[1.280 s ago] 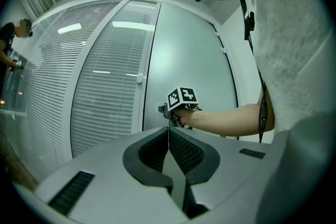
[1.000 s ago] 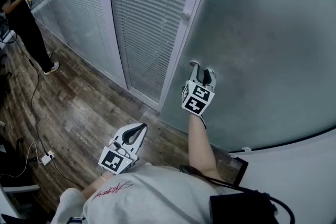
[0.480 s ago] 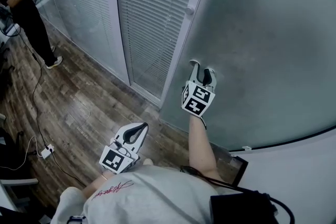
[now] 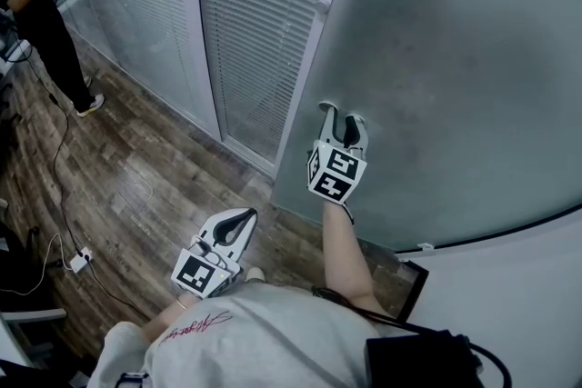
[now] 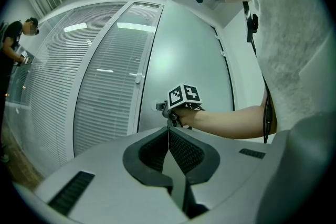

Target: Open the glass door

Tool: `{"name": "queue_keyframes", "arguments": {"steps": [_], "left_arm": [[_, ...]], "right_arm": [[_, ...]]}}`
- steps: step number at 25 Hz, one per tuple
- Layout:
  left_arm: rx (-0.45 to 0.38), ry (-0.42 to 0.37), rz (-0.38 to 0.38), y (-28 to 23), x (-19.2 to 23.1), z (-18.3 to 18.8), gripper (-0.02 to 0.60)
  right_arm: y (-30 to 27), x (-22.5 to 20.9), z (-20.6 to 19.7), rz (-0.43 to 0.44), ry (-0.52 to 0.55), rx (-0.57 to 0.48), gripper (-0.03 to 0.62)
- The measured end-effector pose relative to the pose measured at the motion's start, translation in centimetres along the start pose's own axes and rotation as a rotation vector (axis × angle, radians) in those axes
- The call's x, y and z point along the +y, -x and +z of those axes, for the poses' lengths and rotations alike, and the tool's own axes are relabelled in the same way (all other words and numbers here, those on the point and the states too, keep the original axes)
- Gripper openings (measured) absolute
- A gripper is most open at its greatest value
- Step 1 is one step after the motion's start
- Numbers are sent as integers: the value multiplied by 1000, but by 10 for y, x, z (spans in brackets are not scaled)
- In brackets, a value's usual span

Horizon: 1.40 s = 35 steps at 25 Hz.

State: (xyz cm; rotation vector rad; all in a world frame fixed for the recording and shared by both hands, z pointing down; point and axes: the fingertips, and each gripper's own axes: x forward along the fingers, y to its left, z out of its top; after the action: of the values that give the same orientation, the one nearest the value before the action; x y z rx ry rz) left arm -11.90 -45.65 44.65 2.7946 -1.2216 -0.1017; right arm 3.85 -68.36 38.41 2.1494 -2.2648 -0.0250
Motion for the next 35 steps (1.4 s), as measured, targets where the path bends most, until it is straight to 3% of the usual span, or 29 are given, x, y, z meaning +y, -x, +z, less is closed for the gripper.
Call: {"name": "queue_keyframes", "arguments": {"steps": [17,35], "left_arm": [[2,-23,-25,21,-14,-5,18],[6,-17,-8,82,-26,-8,18]], "right_arm": [[38,16,-7,32,3,-16,129],[85,29,-9,34,3,-28,129]]}}
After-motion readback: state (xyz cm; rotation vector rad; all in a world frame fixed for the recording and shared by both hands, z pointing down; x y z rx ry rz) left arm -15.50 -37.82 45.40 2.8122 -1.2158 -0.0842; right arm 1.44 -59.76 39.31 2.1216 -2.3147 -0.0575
